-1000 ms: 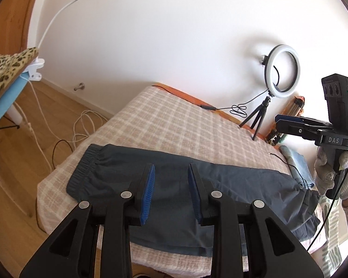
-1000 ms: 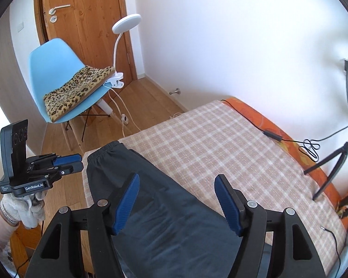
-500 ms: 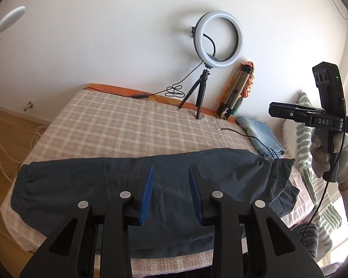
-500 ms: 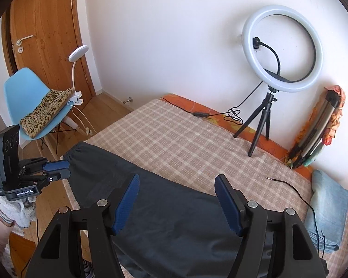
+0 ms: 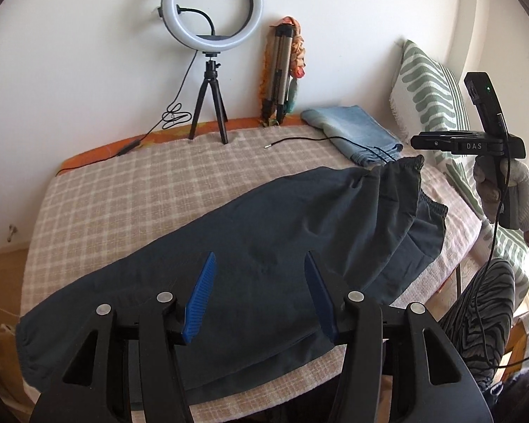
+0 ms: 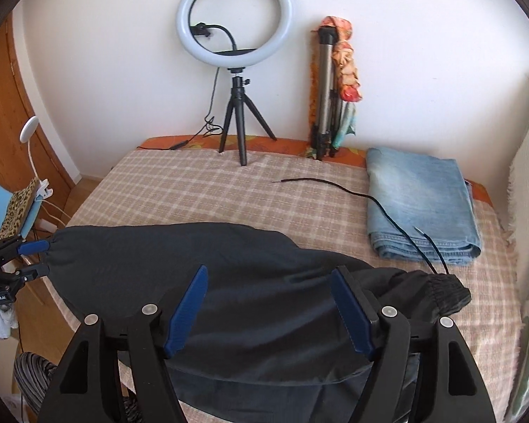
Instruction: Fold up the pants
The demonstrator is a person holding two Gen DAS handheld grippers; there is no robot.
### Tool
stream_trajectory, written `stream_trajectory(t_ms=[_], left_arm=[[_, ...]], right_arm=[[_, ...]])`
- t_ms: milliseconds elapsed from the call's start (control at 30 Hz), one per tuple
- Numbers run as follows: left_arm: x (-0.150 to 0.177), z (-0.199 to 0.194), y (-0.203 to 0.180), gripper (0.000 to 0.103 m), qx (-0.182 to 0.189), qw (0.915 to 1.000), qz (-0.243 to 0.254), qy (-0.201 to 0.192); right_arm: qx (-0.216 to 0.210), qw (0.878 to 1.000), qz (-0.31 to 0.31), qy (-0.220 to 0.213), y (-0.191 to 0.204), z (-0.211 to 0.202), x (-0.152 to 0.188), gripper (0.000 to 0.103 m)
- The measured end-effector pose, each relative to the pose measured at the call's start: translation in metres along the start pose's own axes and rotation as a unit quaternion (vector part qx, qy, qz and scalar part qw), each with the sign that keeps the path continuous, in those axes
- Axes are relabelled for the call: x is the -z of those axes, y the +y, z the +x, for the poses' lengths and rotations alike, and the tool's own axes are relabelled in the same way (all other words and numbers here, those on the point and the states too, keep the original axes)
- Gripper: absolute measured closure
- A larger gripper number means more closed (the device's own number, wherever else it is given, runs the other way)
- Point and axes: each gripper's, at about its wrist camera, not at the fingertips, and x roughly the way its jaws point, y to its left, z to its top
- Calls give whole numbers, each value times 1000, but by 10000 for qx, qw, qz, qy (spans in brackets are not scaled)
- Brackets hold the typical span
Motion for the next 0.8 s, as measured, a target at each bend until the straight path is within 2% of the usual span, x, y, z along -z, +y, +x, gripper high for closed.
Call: stream_trajectory(t_ms=[300,533,567,800], left_arm=[[-21,42,-64,52,451,9957,697,419],[-12,85,-109,49,854,9893,913,755],[-9,91,-114,47,870,9885,929,817],[17,131,-142,46,1023,9825,1060,1143]], right_arm=[[843,9909,1042,142,-116,1,42,28],[800,9820,1675,354,-167,28,57,28],[771,9808,1753,382,-173,32,58,28],[603,9739,2131,502,-201,59,58,28]])
